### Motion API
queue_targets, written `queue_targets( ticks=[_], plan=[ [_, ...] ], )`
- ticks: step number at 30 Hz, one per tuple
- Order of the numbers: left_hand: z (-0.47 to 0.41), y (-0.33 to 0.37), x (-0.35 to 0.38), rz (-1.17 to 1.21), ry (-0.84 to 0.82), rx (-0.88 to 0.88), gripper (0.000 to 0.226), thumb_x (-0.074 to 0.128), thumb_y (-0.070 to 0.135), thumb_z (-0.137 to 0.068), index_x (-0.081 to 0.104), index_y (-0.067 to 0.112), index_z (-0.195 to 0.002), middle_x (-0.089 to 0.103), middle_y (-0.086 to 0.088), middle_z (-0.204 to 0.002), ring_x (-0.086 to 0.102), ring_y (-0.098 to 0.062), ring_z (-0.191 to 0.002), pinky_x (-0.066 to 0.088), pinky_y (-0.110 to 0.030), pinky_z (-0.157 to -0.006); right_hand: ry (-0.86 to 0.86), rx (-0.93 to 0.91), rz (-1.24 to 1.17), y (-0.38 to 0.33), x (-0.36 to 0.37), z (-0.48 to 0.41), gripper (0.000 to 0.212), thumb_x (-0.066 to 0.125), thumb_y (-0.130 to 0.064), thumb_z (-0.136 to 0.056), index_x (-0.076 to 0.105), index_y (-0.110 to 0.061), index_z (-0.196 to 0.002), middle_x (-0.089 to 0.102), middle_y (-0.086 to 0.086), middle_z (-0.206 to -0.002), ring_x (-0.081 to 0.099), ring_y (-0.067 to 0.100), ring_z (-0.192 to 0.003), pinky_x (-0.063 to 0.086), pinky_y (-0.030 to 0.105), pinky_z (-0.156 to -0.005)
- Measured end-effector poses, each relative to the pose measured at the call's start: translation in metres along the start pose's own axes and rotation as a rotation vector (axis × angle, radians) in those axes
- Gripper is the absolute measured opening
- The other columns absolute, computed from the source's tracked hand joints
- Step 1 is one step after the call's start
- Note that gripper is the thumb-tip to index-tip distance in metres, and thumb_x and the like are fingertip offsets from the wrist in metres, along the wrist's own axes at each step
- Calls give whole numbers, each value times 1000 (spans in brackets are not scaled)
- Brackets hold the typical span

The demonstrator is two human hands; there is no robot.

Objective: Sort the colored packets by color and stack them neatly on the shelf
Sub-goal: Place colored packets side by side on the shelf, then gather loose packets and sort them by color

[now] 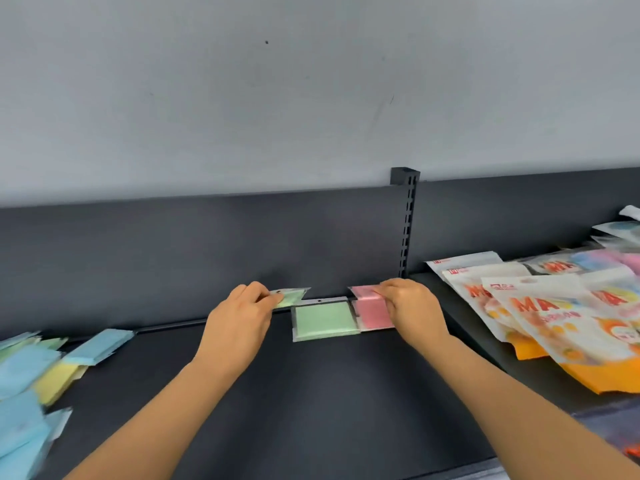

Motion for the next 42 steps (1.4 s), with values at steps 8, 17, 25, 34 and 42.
queue_targets(
  ticks=[8,17,25,34,42],
  plan=[
    [-17,30,24,-115,-102,19,47,81,1,-55,72,21,-96,59,5,-78,54,-19,-61,28,-22,-39,-425,156,19,24,42,7,46,43,1,-81,64,-19,-116,60,9,-121,57,30,-109,49,35,-91],
    [-22,68,93,-200,-329,115,43,85,10,-39,70,22,-78,64,5,-77,60,-16,-61,40,-23,-40,-496,127,-47,25,44,13,49,40,2,-86,55,-16,-129,46,6,-136,53,28,-116,46,37,-97],
    [-10,71,114,0,-490,55,47,36,42,-97,48,15,-134,49,-4,-134,47,-24,-122,42,-32,-100,-457,156,-21,22,41,14,43,39,2,-84,58,-13,-120,49,6,-129,57,30,-107,50,40,-89],
    [5,21,54,-8,-278,-10,60,29,53,-88,51,16,-131,56,2,-127,51,-18,-118,45,-33,-98,-306,107,-140,-9,32,-6,51,48,3,-84,50,-13,-133,41,3,-141,44,25,-124,39,31,-101],
    [76,-119,-23,-206,-297,-260,60,30,56,-85,62,17,-117,64,1,-113,59,-22,-107,52,-39,-86,-328,-106,-347,-145,52,-20,52,41,2,-88,43,-15,-137,38,0,-143,38,22,-128,36,31,-105]
  ],
)
Point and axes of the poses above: each hand's wrist, its own z-axis away from the middle knuckle, its own x-axis out of the palm, y = z × x, the point moved 8 cm from there along -z, towards the middle knuckle
